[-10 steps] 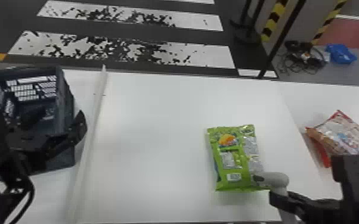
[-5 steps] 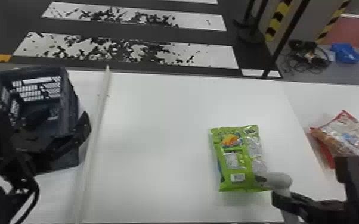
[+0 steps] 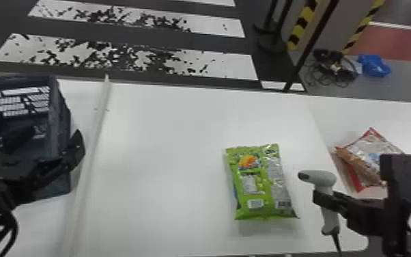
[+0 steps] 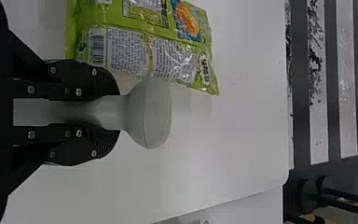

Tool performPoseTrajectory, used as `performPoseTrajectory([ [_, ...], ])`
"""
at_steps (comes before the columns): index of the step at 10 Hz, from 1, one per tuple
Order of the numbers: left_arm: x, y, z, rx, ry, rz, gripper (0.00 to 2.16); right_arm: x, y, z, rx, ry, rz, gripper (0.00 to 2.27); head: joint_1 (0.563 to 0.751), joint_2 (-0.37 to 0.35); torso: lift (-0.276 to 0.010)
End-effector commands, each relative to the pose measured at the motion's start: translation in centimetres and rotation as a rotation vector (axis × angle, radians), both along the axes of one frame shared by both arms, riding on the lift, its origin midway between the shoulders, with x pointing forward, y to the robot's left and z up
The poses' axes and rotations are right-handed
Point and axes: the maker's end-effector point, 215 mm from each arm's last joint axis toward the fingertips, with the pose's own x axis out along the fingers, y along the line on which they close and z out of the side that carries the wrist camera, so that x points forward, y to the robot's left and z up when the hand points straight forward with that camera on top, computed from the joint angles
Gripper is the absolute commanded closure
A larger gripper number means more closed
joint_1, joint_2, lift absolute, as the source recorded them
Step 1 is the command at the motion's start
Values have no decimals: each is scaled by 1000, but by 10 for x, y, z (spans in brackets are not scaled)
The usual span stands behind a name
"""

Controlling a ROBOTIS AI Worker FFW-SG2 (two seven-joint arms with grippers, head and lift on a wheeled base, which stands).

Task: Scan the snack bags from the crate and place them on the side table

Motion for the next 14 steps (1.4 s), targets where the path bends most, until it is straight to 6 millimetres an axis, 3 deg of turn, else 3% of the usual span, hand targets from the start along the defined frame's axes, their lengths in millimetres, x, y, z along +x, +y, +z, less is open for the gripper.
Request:
performPoseTrajectory([
  [1, -5, 0, 3, 3, 0, 1, 83, 21, -16, 0, -10, -52, -4, 2233, 695, -200, -94],
  [6, -20, -2, 10, 13, 1, -4, 83, 56, -53, -35, -21, -5, -12, 2229, 695, -258, -94],
  [14, -21, -13, 14, -1, -6, -32, 83, 52, -62, -62, -27, 24, -26, 2145, 695, -297, -94],
])
